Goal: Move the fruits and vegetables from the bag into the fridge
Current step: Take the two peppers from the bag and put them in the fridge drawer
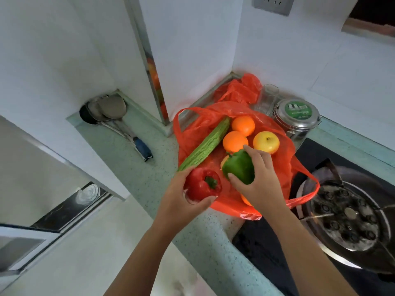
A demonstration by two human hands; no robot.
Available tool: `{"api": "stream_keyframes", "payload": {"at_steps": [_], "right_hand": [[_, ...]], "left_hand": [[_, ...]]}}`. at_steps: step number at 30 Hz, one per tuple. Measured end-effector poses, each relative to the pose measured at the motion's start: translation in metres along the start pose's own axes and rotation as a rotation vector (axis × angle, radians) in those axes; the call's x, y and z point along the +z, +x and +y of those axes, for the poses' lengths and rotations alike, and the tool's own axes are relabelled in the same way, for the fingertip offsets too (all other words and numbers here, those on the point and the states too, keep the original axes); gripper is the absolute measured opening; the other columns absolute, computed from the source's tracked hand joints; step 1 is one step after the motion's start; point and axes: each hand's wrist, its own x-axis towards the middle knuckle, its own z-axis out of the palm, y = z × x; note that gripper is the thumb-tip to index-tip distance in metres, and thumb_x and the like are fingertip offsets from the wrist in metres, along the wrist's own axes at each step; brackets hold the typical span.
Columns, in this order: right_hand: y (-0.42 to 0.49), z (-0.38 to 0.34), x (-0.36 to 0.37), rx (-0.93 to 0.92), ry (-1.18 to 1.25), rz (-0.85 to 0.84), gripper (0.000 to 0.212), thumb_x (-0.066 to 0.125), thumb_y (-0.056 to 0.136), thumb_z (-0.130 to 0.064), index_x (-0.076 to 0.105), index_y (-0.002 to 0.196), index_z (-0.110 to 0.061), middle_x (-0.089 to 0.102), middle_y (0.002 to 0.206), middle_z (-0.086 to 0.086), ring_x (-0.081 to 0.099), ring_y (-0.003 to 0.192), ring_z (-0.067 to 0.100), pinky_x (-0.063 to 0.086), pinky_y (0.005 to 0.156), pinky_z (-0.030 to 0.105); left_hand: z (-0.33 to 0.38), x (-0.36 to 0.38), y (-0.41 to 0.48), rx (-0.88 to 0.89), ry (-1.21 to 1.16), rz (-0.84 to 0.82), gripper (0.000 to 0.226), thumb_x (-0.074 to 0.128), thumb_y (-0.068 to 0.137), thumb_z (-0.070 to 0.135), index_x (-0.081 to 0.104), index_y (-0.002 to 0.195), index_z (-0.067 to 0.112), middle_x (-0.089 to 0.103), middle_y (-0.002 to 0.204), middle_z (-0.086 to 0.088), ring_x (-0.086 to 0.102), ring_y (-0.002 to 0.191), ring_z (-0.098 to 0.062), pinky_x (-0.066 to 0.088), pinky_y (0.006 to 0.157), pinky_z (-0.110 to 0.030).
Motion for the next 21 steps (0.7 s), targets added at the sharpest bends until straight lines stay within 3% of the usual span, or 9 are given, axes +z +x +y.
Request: {"api": "stream_keyframes", "payload": {"at_steps": [7,15,18,21], "right_hand": [[-0.030,-0.028,0.023,-0.168,0.050,-0.089,0.073,0.073,0.073,-0.029,0.036,0.136,-0.023,0.033,0.117,-0.008,0.040,0.109,0.011,0.039,0.084,0.026],[-0.091,-0.072,0.046,-0.291,0.082,-0.203,0.077,0.073,0.074,-0.032,0.032,0.138,-0.021,0.033,0.117,-0.003,0.035,0.101,0.002,0.032,0.081,0.011],[-0.125,-0.087,0.053,-0.358,0.096,-0.240,0.077,0.072,0.072,-0.034,0.036,0.136,-0.016,0.034,0.115,0.000,0.031,0.096,-0.003,0.026,0.079,-0.004],[-0.161,-0.099,0.053,-0.348,0.107,-0.318,0.076,0.074,0.073,-0.029,0.034,0.137,-0.018,0.032,0.117,-0.002,0.033,0.097,0.000,0.030,0.076,0.003]], "left_hand": [[-0.004,-0.027,-0.062,-0.090,-0.066,0.200,0.075,0.080,0.059,0.045,0.042,0.122,0.032,0.052,0.116,0.012,0.046,0.105,0.013,0.039,0.081,-0.002],[-0.007,-0.056,-0.155,-0.164,-0.048,0.374,0.065,0.080,0.061,0.046,0.038,0.112,0.047,0.046,0.113,0.024,0.049,0.103,0.006,0.037,0.079,0.001],[-0.015,-0.058,-0.206,-0.241,-0.082,0.473,0.071,0.072,0.056,0.057,0.041,0.118,0.043,0.051,0.116,0.019,0.051,0.105,0.004,0.042,0.082,-0.005],[-0.019,-0.053,-0.252,-0.332,-0.124,0.550,0.078,0.066,0.052,0.062,0.044,0.122,0.036,0.053,0.119,0.013,0.052,0.105,-0.001,0.046,0.083,-0.015]]}}
